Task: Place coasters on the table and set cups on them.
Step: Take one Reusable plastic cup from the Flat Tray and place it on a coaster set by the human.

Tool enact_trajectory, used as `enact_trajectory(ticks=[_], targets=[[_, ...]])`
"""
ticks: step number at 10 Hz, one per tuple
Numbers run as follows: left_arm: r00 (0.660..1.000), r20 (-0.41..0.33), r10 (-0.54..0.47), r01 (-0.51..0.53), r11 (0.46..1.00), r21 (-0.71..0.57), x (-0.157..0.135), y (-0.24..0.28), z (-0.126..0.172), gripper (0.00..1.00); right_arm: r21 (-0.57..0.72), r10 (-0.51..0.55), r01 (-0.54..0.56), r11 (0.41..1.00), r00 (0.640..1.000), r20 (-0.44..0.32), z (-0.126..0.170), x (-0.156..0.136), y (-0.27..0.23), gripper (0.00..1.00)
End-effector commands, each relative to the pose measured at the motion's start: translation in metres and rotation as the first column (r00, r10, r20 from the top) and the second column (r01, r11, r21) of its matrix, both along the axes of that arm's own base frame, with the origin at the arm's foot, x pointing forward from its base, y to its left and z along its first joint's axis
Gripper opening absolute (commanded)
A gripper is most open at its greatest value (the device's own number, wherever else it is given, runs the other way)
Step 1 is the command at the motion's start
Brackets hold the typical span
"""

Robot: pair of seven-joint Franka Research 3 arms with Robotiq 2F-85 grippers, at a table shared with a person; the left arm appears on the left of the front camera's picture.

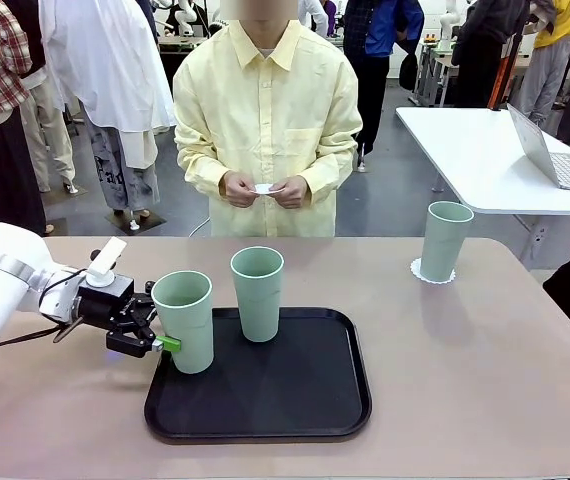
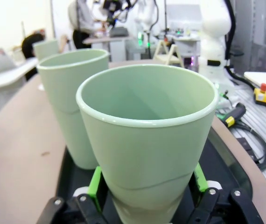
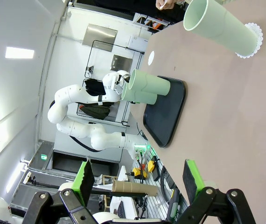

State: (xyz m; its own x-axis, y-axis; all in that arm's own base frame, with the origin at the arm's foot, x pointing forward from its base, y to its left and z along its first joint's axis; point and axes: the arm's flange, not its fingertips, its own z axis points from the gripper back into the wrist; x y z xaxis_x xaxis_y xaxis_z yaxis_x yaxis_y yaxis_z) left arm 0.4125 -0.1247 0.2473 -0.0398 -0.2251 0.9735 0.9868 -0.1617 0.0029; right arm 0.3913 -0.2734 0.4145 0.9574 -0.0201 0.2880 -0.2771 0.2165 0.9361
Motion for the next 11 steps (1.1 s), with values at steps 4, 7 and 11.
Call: enact_trajectory(ticks=[4, 7, 11], targets=[[0.999, 0.05, -0.005, 0.006, 1.0, -0.015, -0.004, 0.001, -0.01, 0.26, 0.001, -0.002, 0.002, 1.0, 1.0, -0.004, 0.0, -0.001, 0.0, 1.0], [0.989, 0.027, 0.144, -0.144, 0.989, 0.021, -0.012, 0.022, 0.066, 0.28, 0.001, -0.002, 0.002, 1.0, 1.0, -0.004, 0.0, -0.001, 0.0, 1.0], [0.979, 0.058, 0.194, -0.195, 0.981, 0.018, -0.022, 0.032, 0.169, 0.28, 0.001, -0.002, 0.002, 1.0, 1.0, -0.004, 0.0, -0.001, 0.0, 1.0]])
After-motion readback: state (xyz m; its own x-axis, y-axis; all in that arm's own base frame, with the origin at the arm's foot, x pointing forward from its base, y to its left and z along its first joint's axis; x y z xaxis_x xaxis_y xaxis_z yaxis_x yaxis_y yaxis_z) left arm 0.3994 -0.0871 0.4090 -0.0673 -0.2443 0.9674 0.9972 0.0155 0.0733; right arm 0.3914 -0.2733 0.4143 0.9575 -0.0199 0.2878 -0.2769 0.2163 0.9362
